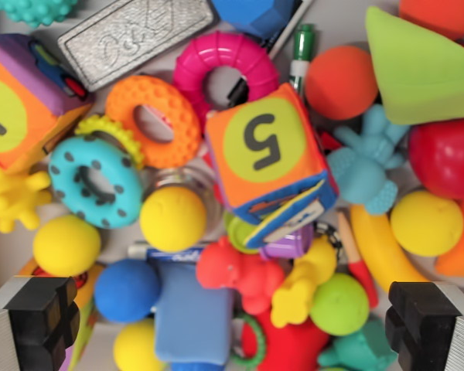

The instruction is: Pick an object from the bin

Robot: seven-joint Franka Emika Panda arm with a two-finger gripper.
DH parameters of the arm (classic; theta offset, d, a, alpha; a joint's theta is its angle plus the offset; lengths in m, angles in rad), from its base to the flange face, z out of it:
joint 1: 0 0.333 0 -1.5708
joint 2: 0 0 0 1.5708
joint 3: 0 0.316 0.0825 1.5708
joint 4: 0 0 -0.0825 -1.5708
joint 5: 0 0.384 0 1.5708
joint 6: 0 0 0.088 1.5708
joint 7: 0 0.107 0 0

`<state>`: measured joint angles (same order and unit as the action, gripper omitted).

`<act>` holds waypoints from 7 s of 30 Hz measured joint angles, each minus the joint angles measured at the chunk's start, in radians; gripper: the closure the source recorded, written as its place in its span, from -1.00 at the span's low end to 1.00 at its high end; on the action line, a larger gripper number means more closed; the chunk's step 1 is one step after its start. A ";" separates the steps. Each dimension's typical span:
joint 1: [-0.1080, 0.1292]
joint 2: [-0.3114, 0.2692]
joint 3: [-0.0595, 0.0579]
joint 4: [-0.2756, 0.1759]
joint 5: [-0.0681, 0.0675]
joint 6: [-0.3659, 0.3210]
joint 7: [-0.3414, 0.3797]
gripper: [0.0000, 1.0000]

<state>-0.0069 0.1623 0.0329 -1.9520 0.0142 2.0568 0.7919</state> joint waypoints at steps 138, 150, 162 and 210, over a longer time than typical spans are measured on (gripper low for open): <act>-0.007 0.185 -0.007 -0.188 -0.025 0.426 -0.492 1.00; -0.007 0.108 -0.006 -0.181 -0.024 0.343 -0.492 1.00; -0.007 0.028 -0.006 -0.150 -0.021 0.235 -0.493 1.00; -0.007 -0.120 -0.006 0.078 -0.018 -0.141 -0.498 1.00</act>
<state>-0.0139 0.0419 0.0270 -1.8744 -0.0042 1.9160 0.2941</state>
